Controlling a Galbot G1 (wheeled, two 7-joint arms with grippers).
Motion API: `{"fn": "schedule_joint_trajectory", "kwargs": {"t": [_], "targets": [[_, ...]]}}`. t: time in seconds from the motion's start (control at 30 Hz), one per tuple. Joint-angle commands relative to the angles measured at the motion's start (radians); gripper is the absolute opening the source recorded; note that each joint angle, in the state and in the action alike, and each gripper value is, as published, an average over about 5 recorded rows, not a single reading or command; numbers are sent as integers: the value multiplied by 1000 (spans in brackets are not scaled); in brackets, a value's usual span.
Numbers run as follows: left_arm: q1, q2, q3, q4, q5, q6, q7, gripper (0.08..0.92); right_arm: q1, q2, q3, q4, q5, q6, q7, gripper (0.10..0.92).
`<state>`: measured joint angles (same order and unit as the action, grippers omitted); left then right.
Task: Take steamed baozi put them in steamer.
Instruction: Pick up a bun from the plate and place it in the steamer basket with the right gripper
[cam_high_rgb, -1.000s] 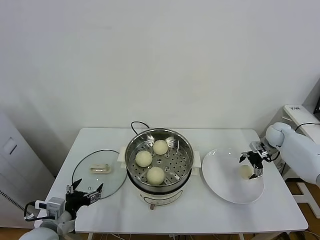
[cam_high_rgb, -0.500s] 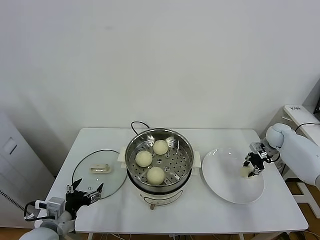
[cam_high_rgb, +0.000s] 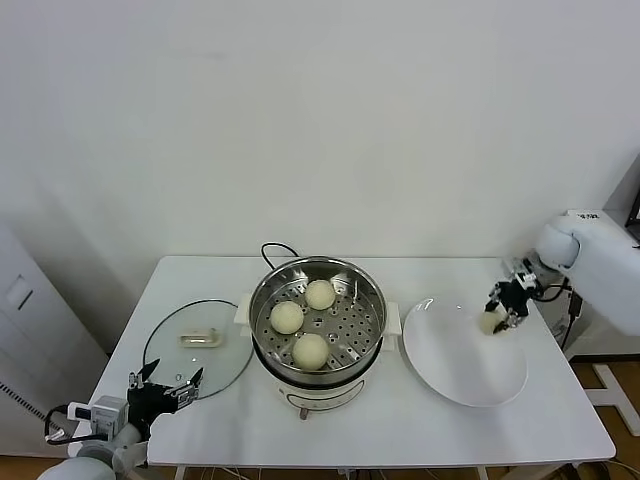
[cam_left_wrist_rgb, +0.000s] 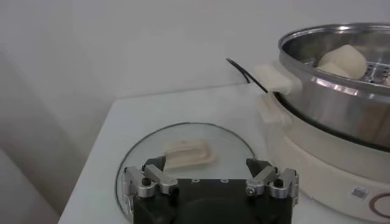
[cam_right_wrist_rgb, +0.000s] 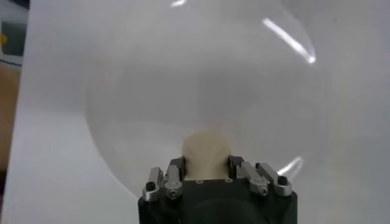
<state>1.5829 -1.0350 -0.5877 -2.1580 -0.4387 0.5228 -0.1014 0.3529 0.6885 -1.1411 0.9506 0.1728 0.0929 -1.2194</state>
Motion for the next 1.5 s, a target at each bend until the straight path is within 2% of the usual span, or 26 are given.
{"fn": "schedule_joint_trajectory", "kwargs": {"t": [0.03, 0.37, 0.63, 1.0, 1.5], "targets": [[16, 3, -3, 3, 7, -4, 0, 823, 508, 12, -501, 248, 470, -252, 36, 441], [10, 16, 0, 13, 6, -7, 1, 823, 630, 163, -593, 369, 750, -430, 130, 443], [9, 17, 1, 15, 6, -10, 2, 823, 634, 255, -600, 422, 834, -492, 210, 441], [1, 16, 13, 22, 7, -10, 3, 823, 559, 341, -567, 455, 780, -515, 288, 441], [2, 25, 9, 26, 2, -11, 4, 823, 405, 432, -510, 400, 680, -514, 308, 441]]}}
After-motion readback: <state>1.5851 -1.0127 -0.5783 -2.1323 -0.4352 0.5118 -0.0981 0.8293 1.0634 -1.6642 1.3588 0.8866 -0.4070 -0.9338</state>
